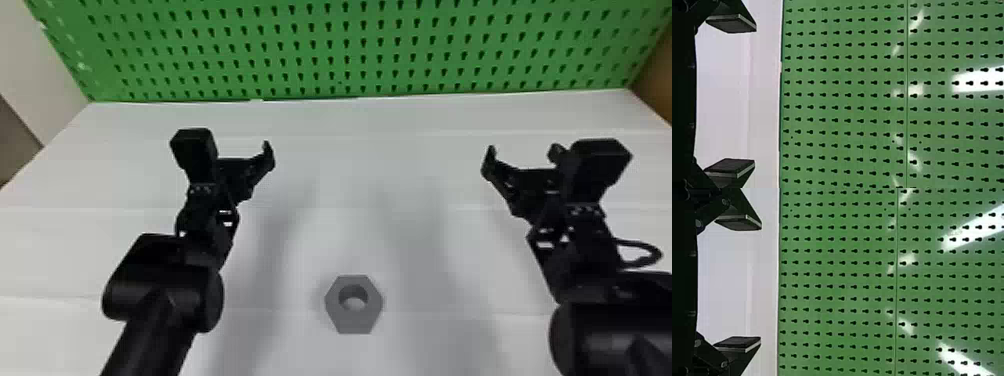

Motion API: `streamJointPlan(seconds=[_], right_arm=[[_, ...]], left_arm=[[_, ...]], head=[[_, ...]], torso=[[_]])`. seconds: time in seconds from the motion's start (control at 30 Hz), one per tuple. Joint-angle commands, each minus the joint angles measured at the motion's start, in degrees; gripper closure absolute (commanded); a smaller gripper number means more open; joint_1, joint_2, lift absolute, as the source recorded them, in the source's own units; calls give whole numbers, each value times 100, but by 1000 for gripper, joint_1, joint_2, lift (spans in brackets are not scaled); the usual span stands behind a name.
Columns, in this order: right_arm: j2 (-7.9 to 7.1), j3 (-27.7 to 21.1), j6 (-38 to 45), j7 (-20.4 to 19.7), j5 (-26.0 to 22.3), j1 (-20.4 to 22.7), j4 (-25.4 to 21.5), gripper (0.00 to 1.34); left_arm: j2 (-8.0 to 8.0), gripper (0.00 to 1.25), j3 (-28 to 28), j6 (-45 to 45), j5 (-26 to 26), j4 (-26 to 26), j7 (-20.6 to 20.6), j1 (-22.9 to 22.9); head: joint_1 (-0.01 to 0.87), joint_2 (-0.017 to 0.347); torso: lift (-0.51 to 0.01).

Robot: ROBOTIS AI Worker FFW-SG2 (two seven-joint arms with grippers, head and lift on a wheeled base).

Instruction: Pick up the hex nut

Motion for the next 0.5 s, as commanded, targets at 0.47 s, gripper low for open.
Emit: streamJointPlan(seconds=[0.47], right_arm=[[-166, 331, 3269, 519, 275, -556, -1678, 254]], left_arm=[[1, 81, 34, -19, -9, -2, 0, 0]], head=[[785, 149]], torso=[[-82]])
